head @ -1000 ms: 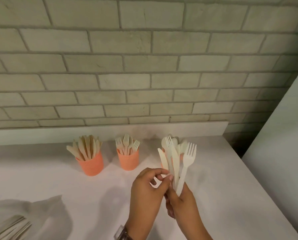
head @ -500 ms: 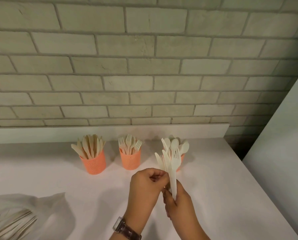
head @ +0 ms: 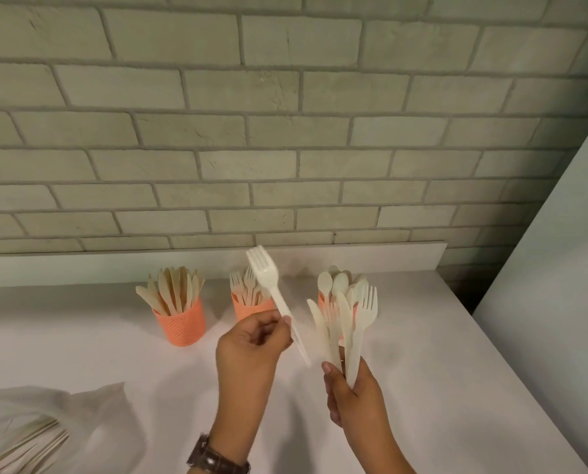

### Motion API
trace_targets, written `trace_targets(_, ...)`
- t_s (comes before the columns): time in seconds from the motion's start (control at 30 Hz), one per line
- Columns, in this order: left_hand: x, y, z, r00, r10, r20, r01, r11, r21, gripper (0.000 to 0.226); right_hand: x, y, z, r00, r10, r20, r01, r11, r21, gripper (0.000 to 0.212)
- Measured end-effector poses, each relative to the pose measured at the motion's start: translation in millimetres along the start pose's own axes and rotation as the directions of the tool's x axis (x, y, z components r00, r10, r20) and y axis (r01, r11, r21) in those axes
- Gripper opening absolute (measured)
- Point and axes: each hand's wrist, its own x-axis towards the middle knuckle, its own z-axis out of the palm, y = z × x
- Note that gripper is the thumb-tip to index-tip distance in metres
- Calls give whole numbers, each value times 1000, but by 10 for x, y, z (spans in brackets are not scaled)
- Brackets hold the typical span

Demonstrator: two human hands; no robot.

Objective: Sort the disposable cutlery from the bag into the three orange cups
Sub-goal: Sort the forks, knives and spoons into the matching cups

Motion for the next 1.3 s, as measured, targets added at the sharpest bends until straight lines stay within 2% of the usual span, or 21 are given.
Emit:
trace_targets(0.07, -87, 30, 10, 987, 123, 101, -140, 972, 190, 27, 53, 74, 5, 996, -64, -64, 58, 994, -89, 8)
trace_targets(0.13, -213, 22, 86, 962, 166, 216, -237, 899, 369, 27, 66, 90, 33, 986, -152, -71, 136, 972, -193, 13)
trace_targets(0.2, -298, -27, 177, 927, 201, 318, -342, 800, 492, 11, 19, 39, 55, 988, -153, 12, 152, 975, -162, 14)
trace_targets(0.23, -319, -47, 204, 911, 207, 356, -381, 750, 540, 11, -11, 2, 65, 989, -145, 38, 149, 974, -171, 19)
trace_targets(0.27, -327, -68, 221, 900, 217, 378, -408, 721, 560, 20, -22, -28, 71, 993, -109, 46, 114, 985, -129, 27)
trace_targets(0.33, -326, -99, 234, 895, 225, 385, -416, 732, 539, 34, -9, -32, 77, 995, -82, 63, 82, 997, -4, 36)
trace_targets(0.4, -309, -85, 239, 910, 174, 377, -363, 775, 517, 28, 14, -44, 97, 999, -25, 49, 23, 999, 37, 36)
trace_targets(0.5, -227, -81, 240, 933, 107, 343, -289, 791, 539, 19, 24, -27, 91, 999, 7, -33, -7, 1000, -4, 30)
trace_targets(0.57, -169, -104, 226, 935, 97, 340, -287, 770, 570, 38, -4, -55, 70, 998, -48, -39, 39, 979, -199, 31)
trace_targets(0.63, -139, -118, 222, 930, 86, 357, -299, 741, 601, 47, -18, -49, 53, 988, -155, 24, 145, 848, -510, 28)
trace_targets(0.67, -132, -110, 210, 930, 73, 361, -294, 737, 608, 47, -7, -21, 50, 978, -200, 54, 190, 768, -612, 32)
trace_targets(0.73, -97, -105, 159, 934, 31, 356, -246, 779, 577, 42, 30, 52, 33, 959, -273, 72, 244, 675, -696, 46)
trace_targets(0.77, -66, -102, 128, 938, -3, 348, -195, 823, 533, 39, 48, 70, 19, 956, -284, 66, 248, 673, -697, 49)
trace_targets(0.87, 0, -62, 63, 947, -126, 294, 38, 957, 287, 30, 108, 82, -11, 968, -246, 44, 219, 751, -623, 42)
trace_targets(0.93, 100, -15, 15, 958, -178, 223, 163, 983, 84, 24, 150, 130, -30, 980, -192, 43, 180, 787, -590, 30)
trace_targets(0.97, 197, -11, -35, 970, -170, 175, 169, 985, 18, 21, 164, 150, -41, 988, -151, 30, 143, 827, -543, 23)
trace_targets(1.03, 465, -61, -170, 994, -85, 74, 86, 996, -13, 17, 166, 156, -85, 1000, -15, 16, 19, 941, -338, 18)
trace_targets(1.13, 912, -269, -307, 997, 82, -13, -79, 980, 183, 13, 178, 154, -181, 988, 155, 24, -155, 988, -23, 8)
trace_targets(1.23, 1245, -502, -263, 980, 184, -72, -137, 896, 422, 25, 195, 142, -255, 987, 155, 36, -158, 983, 96, 8)
trace_targets(1.3, 1380, -629, -197, 977, 201, -76, -128, 828, 545, 27, 215, 133, -275, 990, 134, 32, -138, 978, 156, 9)
